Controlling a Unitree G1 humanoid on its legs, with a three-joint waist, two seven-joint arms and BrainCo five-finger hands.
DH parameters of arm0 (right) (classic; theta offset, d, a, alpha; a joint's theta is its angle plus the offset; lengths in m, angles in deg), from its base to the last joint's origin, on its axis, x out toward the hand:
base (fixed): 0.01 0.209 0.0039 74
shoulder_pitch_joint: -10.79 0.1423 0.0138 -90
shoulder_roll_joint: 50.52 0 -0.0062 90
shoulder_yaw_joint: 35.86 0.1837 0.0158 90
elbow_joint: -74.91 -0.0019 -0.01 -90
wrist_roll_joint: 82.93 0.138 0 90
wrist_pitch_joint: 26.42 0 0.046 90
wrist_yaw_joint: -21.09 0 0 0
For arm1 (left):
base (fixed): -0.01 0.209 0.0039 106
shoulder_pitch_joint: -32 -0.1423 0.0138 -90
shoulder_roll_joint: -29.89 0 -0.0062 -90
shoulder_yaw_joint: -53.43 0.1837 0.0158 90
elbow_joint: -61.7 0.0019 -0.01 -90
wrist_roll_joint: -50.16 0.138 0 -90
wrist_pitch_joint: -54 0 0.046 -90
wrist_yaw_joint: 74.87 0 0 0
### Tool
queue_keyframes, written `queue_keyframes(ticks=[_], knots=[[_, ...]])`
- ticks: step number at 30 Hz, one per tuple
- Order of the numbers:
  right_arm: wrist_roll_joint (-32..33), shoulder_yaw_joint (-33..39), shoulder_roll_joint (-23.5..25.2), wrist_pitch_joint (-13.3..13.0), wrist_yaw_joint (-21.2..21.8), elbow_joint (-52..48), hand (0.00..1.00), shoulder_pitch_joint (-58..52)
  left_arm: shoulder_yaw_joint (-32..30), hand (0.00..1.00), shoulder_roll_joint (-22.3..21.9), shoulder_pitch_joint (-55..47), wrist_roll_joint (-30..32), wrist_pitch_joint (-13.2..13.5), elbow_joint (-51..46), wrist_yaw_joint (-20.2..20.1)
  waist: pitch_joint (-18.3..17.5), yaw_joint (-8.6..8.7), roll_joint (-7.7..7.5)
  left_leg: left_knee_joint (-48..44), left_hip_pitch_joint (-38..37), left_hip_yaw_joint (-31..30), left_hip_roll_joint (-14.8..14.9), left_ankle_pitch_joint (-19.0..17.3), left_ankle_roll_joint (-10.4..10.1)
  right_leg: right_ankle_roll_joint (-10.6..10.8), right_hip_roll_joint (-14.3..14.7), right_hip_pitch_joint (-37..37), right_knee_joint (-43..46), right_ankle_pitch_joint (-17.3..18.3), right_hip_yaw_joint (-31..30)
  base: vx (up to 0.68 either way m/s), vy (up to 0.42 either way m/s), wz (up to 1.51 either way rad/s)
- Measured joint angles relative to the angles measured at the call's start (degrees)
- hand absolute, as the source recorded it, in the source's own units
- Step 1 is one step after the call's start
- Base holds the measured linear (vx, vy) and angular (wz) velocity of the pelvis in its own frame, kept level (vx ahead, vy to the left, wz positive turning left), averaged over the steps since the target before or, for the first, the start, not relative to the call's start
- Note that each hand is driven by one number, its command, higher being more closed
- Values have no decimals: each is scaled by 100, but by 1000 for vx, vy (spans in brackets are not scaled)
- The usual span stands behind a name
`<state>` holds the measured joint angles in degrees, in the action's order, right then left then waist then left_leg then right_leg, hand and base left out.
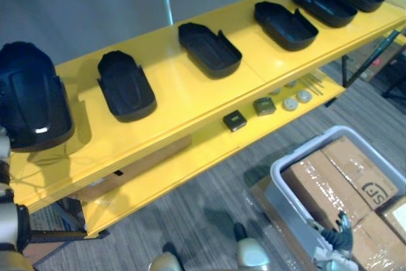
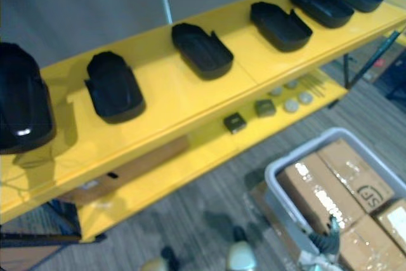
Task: Walk over and take plastic housings, then place them on the shelf
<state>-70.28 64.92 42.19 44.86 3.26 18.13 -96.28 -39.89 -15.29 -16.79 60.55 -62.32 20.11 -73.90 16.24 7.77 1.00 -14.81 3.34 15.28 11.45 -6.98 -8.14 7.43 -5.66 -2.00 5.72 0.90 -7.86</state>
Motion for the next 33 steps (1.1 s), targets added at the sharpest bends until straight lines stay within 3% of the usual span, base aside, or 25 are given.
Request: queue_keyframes(ticks=[12,19,26,30,31,33], knots=[[1,2,44,56,4,183,0,193,-46,100,125,-68,630,30,5,-200,295,-173,-71,-535,392,-239,24,-226,59,64,-24,-97,186,99,164,-11,21,8],[4,14,43,57,-2,198,0,239,-60,100,125,-334,809,241,-23,-203,561,-265,-98,-941,509,-284,159,-465,76,72,59,-115,422,234,160,-24,24,-1],[3,15,44,57,-2,203,0,237,-95,100,125,-349,795,244,-223,-89,740,-358,-161,-1339,833,-352,219,-621,113,97,89,-317,581,263,157,-14,40,1],[-5,17,47,57,5,90,0,237,-162,100,124,-354,738,241,-408,221,865,-401,-182,-1594,929,-349,323,-778,133,122,153,-360,678,295,136,-21,39,-6],[-5,20,46,61,5,90,0,234,-204,0,124,-354,722,239,-424,304,876,-392,-187,-1647,1007,-348,332,-794,146,123,154,-429,711,297,132,-43,44,-4],[-6,25,45,73,16,86,0,221,-259,0,122,-354,553,235,-465,384,904,-396,-178,-1746,1091,-348,367,-836,155,140,175,-494,765,308,121,-33,44,-5]])
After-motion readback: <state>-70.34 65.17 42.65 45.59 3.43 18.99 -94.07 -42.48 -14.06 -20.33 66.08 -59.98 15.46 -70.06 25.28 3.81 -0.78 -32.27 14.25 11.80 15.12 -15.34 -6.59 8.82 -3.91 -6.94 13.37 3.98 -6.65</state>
